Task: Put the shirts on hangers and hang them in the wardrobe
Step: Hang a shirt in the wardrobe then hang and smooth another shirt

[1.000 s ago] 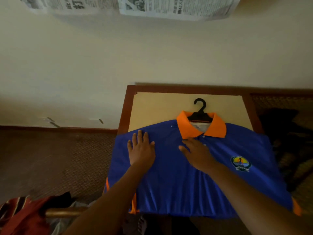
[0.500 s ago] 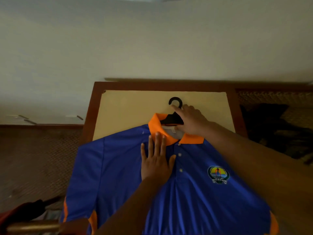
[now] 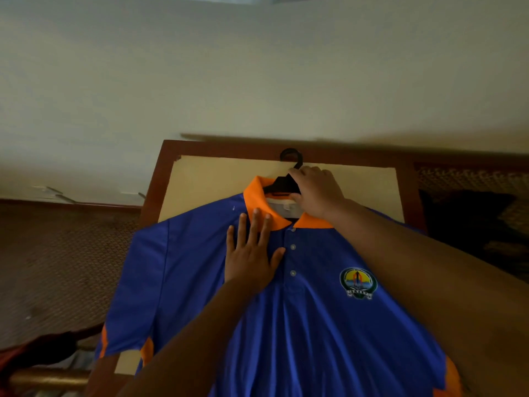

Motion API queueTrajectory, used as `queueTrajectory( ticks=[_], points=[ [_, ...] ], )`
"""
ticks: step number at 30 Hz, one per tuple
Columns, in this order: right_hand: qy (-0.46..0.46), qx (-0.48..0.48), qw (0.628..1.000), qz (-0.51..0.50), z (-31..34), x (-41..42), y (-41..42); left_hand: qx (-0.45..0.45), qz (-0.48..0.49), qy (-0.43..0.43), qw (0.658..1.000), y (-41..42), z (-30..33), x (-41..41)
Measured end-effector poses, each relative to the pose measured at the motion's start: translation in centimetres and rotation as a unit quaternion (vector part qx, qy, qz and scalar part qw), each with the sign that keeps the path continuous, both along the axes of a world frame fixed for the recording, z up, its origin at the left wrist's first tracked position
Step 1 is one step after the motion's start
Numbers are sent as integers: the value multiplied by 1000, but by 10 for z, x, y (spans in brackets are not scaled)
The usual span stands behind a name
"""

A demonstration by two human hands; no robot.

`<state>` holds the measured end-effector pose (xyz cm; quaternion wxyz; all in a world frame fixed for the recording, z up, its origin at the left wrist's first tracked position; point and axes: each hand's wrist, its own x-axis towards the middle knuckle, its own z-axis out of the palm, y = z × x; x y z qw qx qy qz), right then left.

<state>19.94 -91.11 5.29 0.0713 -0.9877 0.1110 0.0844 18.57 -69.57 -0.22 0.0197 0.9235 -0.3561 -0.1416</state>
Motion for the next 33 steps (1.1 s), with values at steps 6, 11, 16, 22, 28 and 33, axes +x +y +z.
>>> queueTrajectory(
  ticks=[6, 11, 16, 22, 28, 33],
  points=[
    [-64, 74, 991, -89, 6, -35, -27, -73, -7, 37, 997, 1, 32, 18],
    [7, 135, 975, -176, 4, -63, -51, -174, 102, 7, 979, -6, 50, 61],
    [39, 140, 976, -162, -1, -67, -41, -26, 53, 19, 998, -24, 49, 91],
    [66, 124, 971, -191, -1, -60, -30, 24, 31, -1, 999, -38, 50, 94],
    [97, 203, 952, -208, 15, -66, -30, 29, 22, 23, 999, -37, 60, 92],
    [84, 231, 949, -199, 40, -78, -26, -20, 42, 90, 995, -31, 83, 86]
  ],
)
